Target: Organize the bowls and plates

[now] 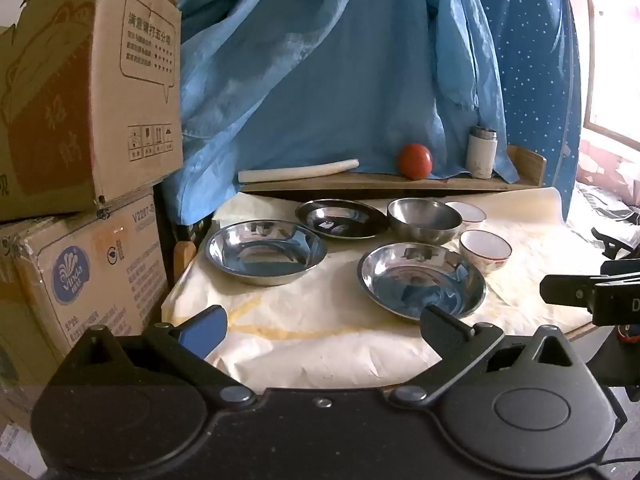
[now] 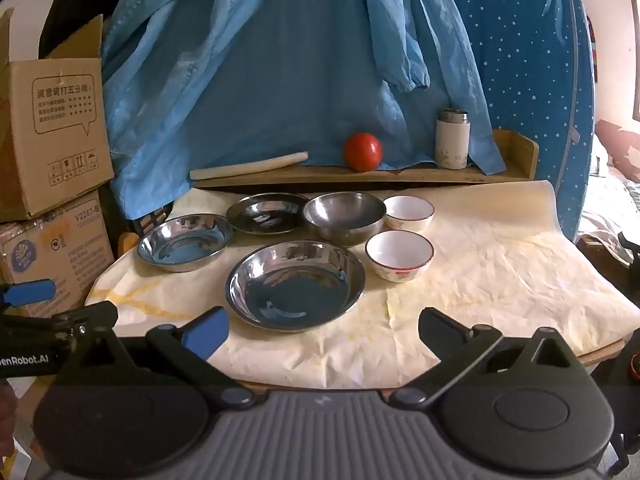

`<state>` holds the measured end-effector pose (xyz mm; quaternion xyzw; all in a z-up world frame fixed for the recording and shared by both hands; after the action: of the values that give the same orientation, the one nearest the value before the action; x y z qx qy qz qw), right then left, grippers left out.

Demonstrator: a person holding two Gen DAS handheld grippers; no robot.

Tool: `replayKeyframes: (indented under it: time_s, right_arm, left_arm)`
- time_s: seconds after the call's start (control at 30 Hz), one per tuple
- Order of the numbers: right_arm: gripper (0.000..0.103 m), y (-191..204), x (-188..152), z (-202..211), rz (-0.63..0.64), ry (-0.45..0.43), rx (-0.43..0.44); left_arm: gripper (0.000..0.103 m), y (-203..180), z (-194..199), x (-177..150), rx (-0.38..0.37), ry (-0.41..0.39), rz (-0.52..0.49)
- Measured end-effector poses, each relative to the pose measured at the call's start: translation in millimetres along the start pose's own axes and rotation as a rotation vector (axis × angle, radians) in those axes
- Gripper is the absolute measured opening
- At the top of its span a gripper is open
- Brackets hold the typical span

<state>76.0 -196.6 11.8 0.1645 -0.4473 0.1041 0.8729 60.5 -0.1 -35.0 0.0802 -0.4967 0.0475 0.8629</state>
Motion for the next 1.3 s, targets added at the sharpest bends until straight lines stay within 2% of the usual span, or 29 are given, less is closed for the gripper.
replayKeyframes:
  time_s: [1.3]
  right_arm:
    - [0.103, -4.9, -0.3, 4.7, -0.009, -0.007, -0.016]
  left_arm:
    - [0.102, -4.8, -2.8, 3.4, 0.001, -0.008, -0.034]
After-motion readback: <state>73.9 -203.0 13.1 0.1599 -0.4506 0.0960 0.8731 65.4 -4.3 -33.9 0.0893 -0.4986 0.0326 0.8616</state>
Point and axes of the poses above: each gripper's, at about its wrist camera, not at the fingertips, and z roughly against the way its jaws point, y to its left, x to its top, the point moved 7 cm from there along -z, roughly the way its jaws point, and after that the axes turned 11 degrees about x, right-handed, at the moved point
